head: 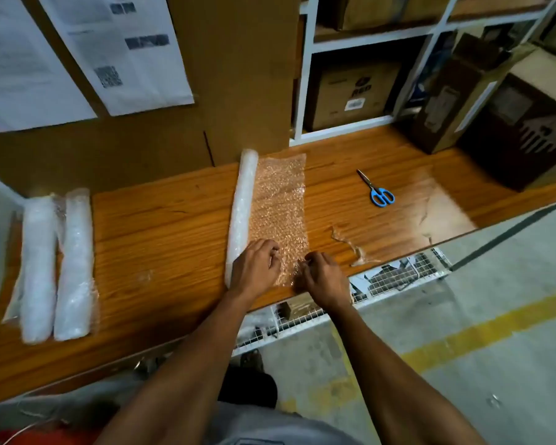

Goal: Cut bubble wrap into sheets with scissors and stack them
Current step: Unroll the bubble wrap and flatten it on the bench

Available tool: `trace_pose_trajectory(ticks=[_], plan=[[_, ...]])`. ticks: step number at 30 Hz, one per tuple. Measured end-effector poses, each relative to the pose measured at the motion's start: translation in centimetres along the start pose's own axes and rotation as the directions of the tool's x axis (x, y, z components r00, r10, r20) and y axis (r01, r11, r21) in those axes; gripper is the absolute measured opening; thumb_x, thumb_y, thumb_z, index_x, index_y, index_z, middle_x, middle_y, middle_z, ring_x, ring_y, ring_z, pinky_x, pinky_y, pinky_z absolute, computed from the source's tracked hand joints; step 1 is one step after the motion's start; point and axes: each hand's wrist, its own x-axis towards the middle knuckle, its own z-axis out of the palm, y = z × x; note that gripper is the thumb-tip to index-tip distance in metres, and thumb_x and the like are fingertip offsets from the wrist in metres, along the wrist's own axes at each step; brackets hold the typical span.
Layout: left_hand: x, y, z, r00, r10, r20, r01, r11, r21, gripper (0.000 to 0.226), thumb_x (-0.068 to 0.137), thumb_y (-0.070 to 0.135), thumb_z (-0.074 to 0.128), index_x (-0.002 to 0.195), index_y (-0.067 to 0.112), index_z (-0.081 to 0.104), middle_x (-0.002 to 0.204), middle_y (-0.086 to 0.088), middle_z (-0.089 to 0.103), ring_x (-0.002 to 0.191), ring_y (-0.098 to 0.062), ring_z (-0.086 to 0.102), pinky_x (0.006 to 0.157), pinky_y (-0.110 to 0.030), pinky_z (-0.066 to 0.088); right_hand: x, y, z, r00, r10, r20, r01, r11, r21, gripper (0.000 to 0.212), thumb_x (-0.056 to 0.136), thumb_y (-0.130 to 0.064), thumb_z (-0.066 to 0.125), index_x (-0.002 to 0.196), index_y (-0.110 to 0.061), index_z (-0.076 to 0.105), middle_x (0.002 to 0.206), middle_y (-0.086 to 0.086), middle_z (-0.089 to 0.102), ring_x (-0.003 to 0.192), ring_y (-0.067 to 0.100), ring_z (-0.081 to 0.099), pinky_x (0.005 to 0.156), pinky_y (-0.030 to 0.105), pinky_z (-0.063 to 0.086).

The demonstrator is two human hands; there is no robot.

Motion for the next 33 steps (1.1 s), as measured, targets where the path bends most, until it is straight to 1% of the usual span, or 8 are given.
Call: trace_pose_trajectory(ticks=[4, 8, 12, 15, 24, 26, 29, 33], plan=[[4.2, -2.4, -0.6, 0.998, -0.040, -0.041, 0.047, 0.981, 0.191, 0.030, 0.090, 0.029, 0.064, 0.119, 0.032, 0.064, 0.122, 0.009, 0.058, 0.117, -0.017, 0.051, 0.096, -0.040, 0.046, 4.5, -2.3, 0.5, 0.986, 0.156, 0.058, -0.152, 0.986, -0.063, 0.036, 0.107, -0.044, 0.050, 0.132, -0.018, 0.053, 0.128, 0.009, 0.062, 0.104, 0.031, 0.064, 0.079, 0.038, 0.053], [7.7, -5.3, -0.4, 0.989, -0.146, 0.004, 0.139, 0.947, 0.291, 0.038, 0.087, 0.037, 0.068, 0.124, 0.032, 0.063, 0.137, 0.002, 0.046, 0.127, -0.024, 0.041, 0.100, -0.045, 0.041, 8.6, -3.7, 1.0, 0.951, 0.281, 0.125, -0.261, 0.953, -0.158, 0.052, 0.106, -0.046, 0.051, 0.143, -0.009, 0.044, 0.141, 0.017, 0.053, 0.130, 0.033, 0.051, 0.102, 0.042, 0.048], [10.1, -7.1, -0.3, 0.973, -0.222, 0.069, 0.191, 0.930, 0.314, 0.051, 0.087, 0.046, 0.068, 0.132, 0.029, 0.055, 0.149, -0.002, 0.035, 0.131, -0.029, 0.037, 0.103, -0.046, 0.041, 11.4, -3.9, 1.7, 0.920, 0.375, 0.110, -0.347, 0.913, -0.213, 0.065, 0.104, -0.057, 0.047, 0.144, -0.007, 0.044, 0.145, 0.019, 0.049, 0.135, 0.038, 0.047, 0.106, 0.045, 0.046], [11.1, -7.6, -0.1, 0.965, -0.249, 0.078, 0.210, 0.918, 0.336, 0.058, 0.087, 0.041, 0.071, 0.139, 0.028, 0.048, 0.151, -0.003, 0.031, 0.130, -0.029, 0.038, 0.100, -0.042, 0.044, 12.8, -3.7, 2.1, 0.915, 0.385, 0.122, -0.348, 0.904, -0.248, 0.061, 0.104, -0.057, 0.047, 0.143, -0.010, 0.047, 0.142, 0.018, 0.049, 0.133, 0.037, 0.047, 0.107, 0.046, 0.045], [12.6, -8.4, 0.8, 0.946, -0.319, 0.063, 0.301, 0.932, 0.203, 0.068, 0.082, 0.019, 0.078, 0.142, 0.027, 0.047, 0.146, -0.005, 0.033, 0.131, -0.028, 0.040, 0.102, -0.038, 0.049, 15.7, -1.5, 2.2, 0.909, 0.382, 0.169, -0.350, 0.917, -0.192, 0.043, 0.100, -0.030, 0.067, 0.134, -0.008, 0.053, 0.132, 0.017, 0.058, 0.123, 0.035, 0.057, 0.102, 0.051, 0.055], [12.4, -8.0, 1.0, 0.941, -0.333, 0.052, 0.327, 0.939, 0.104, 0.063, 0.084, 0.016, 0.077, 0.140, 0.025, 0.049, 0.145, -0.006, 0.034, 0.131, -0.029, 0.043, 0.103, -0.039, 0.048, 15.9, -0.7, 2.0, 0.922, 0.362, 0.141, -0.343, 0.929, -0.143, 0.039, 0.103, -0.025, 0.063, 0.133, -0.005, 0.050, 0.123, 0.018, 0.062, 0.113, 0.035, 0.062, 0.092, 0.045, 0.056], [12.0, -6.8, 1.2, 0.919, -0.393, 0.032, 0.394, 0.919, -0.026, 0.059, 0.089, 0.017, 0.074, 0.141, 0.025, 0.049, 0.147, -0.005, 0.032, 0.124, -0.027, 0.050, 0.087, -0.033, 0.049, 16.0, 0.6, 1.5, 0.936, 0.332, 0.114, -0.336, 0.942, 0.016, 0.026, 0.105, -0.022, 0.058, 0.125, -0.010, 0.048, 0.103, 0.013, 0.065, 0.092, 0.032, 0.066, 0.072, 0.035, 0.047], [11.4, -5.6, 1.1, 0.906, -0.423, -0.004, 0.422, 0.904, -0.071, 0.058, 0.092, 0.016, 0.069, 0.144, 0.029, 0.048, 0.150, -0.005, 0.032, 0.118, -0.027, 0.052, 0.080, -0.032, 0.047, 16.0, 2.9, 0.5, 0.949, 0.303, 0.088, -0.315, 0.929, 0.197, 0.020, 0.099, -0.013, 0.064, 0.115, -0.018, 0.054, 0.097, 0.006, 0.068, 0.078, 0.025, 0.066, 0.054, 0.019, 0.038]])
